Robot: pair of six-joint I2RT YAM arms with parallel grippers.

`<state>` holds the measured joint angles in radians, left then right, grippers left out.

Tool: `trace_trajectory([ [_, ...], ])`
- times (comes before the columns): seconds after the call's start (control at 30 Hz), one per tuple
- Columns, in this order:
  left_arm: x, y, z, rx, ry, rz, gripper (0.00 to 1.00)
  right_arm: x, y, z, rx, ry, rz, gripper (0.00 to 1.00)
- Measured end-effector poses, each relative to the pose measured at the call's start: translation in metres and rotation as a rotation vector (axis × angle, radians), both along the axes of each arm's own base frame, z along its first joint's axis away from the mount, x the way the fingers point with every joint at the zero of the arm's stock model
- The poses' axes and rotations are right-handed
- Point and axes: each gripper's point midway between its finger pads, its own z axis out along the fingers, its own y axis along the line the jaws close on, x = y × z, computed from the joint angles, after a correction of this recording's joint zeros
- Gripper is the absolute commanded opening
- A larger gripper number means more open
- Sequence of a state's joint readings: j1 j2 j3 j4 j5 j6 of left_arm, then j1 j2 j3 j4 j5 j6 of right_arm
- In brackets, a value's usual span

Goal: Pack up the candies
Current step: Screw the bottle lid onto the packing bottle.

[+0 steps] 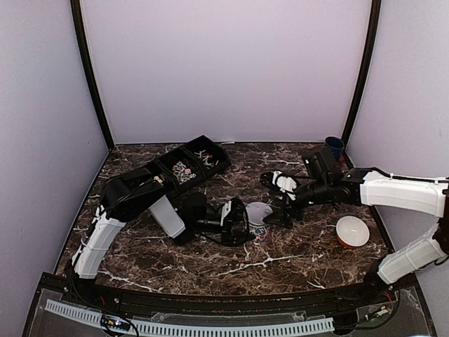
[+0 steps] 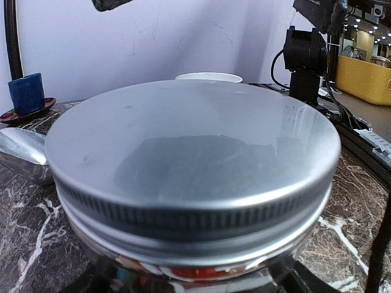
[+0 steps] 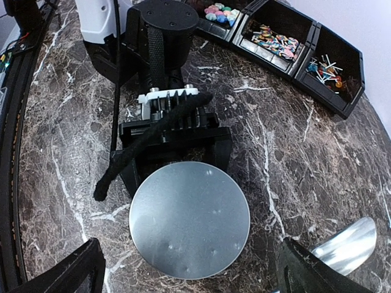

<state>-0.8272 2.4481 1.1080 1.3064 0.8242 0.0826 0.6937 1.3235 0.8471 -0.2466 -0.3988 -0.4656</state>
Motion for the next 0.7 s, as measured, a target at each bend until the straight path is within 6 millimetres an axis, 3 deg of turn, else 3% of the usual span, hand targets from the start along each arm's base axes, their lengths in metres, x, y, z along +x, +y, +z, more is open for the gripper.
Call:
trace_trajectory([
  [0.33,-0.001,0.0,0.0,0.001,0.0,-0.008,0.76,0.002,0.014,-0.025,-0.063,0.016,0.127,0.97],
  [0.7,-0.002,0.0,0.0,0.0,0.0,-0.013,0.76,0.006,0.027,-0.024,-0.066,0.006,0.215,0.97],
])
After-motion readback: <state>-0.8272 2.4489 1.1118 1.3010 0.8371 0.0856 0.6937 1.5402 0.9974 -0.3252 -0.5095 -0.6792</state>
